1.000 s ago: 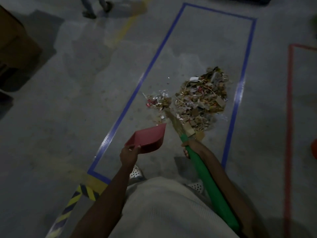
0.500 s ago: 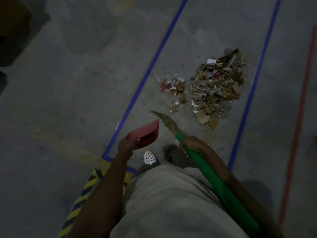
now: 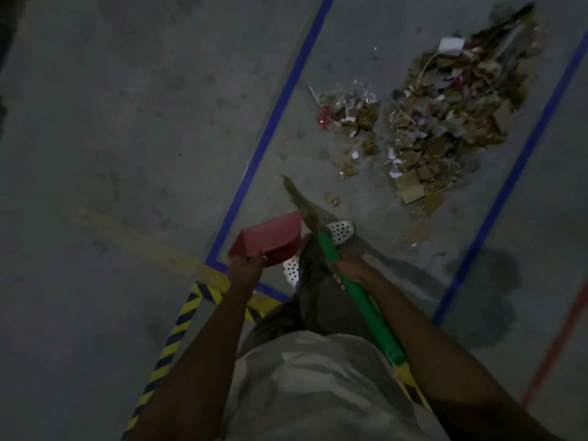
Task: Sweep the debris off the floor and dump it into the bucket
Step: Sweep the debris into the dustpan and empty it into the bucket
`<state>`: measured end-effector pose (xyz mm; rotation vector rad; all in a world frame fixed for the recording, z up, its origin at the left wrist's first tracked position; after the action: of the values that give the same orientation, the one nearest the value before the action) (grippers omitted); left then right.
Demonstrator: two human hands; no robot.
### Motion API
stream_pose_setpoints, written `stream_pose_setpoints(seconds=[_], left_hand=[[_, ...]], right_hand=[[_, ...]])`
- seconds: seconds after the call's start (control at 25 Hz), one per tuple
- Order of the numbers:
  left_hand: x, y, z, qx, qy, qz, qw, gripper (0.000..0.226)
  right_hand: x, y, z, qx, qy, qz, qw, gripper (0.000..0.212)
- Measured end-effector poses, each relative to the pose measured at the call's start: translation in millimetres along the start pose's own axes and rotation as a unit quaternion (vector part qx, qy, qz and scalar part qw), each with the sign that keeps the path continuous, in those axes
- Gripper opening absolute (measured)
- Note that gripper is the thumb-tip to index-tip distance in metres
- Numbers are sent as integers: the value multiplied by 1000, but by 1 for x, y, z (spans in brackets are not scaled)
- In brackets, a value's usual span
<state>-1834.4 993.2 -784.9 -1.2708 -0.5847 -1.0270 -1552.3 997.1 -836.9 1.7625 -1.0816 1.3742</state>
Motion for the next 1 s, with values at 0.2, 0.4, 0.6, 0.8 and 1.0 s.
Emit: stream_pose_setpoints(seconds=[0.2,0.4,0.6,0.8,1.0], left_hand=[[-37,8,25,-123,0,-3,992,44],[-47,1,35,-183,0,13,983,36],[-42,-9,26,-232,6,3,973,38],[-38,-38,8,-184,-42,22,982,37],[-41,-67,-16,-249,-10,21,968,42]], right_hand=[[-38,-60,8,-32,26,128,991,17],[-1,-80,-16,-189,-32,205,960,19],[41,-20,-46,-216,-55,112,968,6],[31,57,-45,-151,12,-13,988,5],[20,65,-17,-167,14,48,985,23]])
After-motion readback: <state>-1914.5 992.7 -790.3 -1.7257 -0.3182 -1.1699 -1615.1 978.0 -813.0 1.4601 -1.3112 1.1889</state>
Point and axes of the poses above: each hand's wrist, its own x-axis away from the middle knuckle, its own y-axis out of the palm, z = x × y, the point moved 10 cm from there along -x, towards the middle knuckle, and after that the axes turned 9 degrees about -y, right-handed, at the moved point
